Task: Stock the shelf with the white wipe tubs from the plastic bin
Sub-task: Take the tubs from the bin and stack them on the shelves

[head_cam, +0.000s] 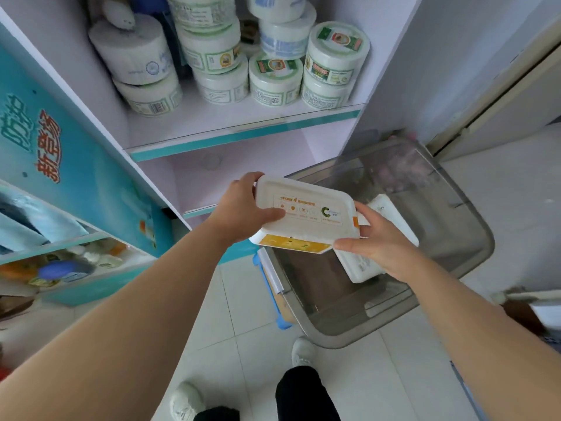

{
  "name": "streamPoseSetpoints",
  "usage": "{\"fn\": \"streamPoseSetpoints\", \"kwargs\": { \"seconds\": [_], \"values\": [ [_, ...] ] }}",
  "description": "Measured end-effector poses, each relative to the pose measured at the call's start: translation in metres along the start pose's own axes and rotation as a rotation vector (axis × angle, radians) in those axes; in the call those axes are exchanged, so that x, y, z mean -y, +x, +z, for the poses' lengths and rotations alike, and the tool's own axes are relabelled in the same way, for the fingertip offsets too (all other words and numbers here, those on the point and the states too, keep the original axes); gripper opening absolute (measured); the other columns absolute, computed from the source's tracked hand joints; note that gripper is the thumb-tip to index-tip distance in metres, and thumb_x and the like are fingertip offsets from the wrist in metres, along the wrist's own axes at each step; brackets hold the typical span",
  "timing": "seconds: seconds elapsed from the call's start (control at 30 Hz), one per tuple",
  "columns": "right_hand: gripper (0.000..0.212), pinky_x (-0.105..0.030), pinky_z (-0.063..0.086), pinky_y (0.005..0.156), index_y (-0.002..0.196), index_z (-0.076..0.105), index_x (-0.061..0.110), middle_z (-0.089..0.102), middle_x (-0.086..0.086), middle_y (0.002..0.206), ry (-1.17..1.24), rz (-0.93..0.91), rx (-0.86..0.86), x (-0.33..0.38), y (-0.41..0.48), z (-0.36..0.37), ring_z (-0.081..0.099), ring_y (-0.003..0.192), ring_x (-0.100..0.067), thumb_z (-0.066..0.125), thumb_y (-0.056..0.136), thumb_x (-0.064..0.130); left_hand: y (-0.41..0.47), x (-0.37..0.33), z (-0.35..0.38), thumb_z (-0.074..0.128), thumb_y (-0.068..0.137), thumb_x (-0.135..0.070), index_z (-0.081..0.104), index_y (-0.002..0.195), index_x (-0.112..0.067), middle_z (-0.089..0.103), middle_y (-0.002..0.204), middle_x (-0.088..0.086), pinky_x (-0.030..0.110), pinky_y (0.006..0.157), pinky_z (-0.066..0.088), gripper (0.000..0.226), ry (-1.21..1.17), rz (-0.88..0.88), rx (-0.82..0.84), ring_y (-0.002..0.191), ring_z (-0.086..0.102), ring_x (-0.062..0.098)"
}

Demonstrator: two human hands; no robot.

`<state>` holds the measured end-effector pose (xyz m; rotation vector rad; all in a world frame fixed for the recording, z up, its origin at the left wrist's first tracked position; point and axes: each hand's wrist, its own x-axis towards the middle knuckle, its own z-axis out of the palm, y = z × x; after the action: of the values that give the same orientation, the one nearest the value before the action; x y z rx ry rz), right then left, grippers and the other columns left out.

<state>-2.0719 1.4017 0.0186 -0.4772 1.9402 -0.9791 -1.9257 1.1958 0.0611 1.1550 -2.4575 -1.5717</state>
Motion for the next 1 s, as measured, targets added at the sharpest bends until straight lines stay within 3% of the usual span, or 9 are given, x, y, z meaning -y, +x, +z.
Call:
{"fn": "streamPoseSetpoints", "kwargs": {
  "seconds": [0.17, 0.5, 0.7, 0.83, 1.0],
  "values": [
    [0.071, -0.051, 0.046, 0.100, 0.122, 0.045, 0.044, 0.065, 0.007, 0.121, 0.159, 0.041, 0.073, -0.012, 0.005, 0.016, 0.059, 0.117, -0.017, 0.085, 0.066, 0.026, -0.004, 0.001, -0.006, 0.070, 0.084, -0.017, 0.045, 0.134, -0.021, 0.055, 0.111, -0.004, 0.037, 0.092, 0.051, 0.056, 0.027, 0.023, -0.031, 0.095, 0.056, 0.012],
    [0.080, -0.047, 0.053, 0.091, 0.131, 0.043, 0.042, 0.062, 0.001, 0.121, 0.184, -0.030, 0.166, 0.005, 0.013, 0.026, 0.057, 0.117, -0.020, 0.081, 0.069, 0.007, -0.029, 0.018, -0.016, 0.064, 0.089, -0.024, 0.046, 0.133, -0.025, 0.055, 0.107, -0.009, 0.033, 0.088, 0.052, 0.047, -0.019, -0.014, -0.142, 0.092, 0.055, 0.010],
    [0.082, -0.048, 0.053, 0.091, 0.126, 0.046, 0.047, 0.062, 0.001, 0.123, 0.205, -0.031, 0.223, 0.016, 0.016, 0.037, 0.056, 0.119, -0.021, 0.088, 0.060, 0.020, -0.036, 0.019, -0.028, 0.060, 0.091, -0.019, 0.048, 0.135, -0.022, 0.056, 0.106, -0.010, 0.022, 0.076, 0.047, 0.045, -0.056, -0.036, -0.211, 0.092, 0.055, 0.009],
    [0.088, -0.052, 0.052, 0.090, 0.127, 0.046, 0.045, 0.060, 0.000, 0.125, 0.196, -0.056, 0.242, 0.023, 0.020, 0.044, 0.054, 0.121, -0.023, 0.089, 0.054, 0.023, -0.040, 0.022, -0.036, 0.060, 0.092, -0.017, 0.049, 0.134, -0.021, 0.057, 0.109, -0.009, 0.028, 0.083, 0.051, 0.044, -0.075, -0.044, -0.239, 0.094, 0.055, 0.010],
    [0.083, -0.051, 0.051, 0.094, 0.124, 0.046, 0.052, 0.064, 0.009, 0.119, -0.021, -0.122, 0.160, 0.045, 0.018, 0.031, 0.058, 0.115, -0.019, 0.088, 0.061, 0.017, -0.049, 0.026, -0.034, 0.062, 0.090, -0.019, 0.048, 0.131, -0.024, 0.057, 0.110, -0.010, 0.037, 0.088, 0.054, 0.044, -0.115, -0.076, -0.248, 0.097, 0.057, 0.011]
  ]
}}
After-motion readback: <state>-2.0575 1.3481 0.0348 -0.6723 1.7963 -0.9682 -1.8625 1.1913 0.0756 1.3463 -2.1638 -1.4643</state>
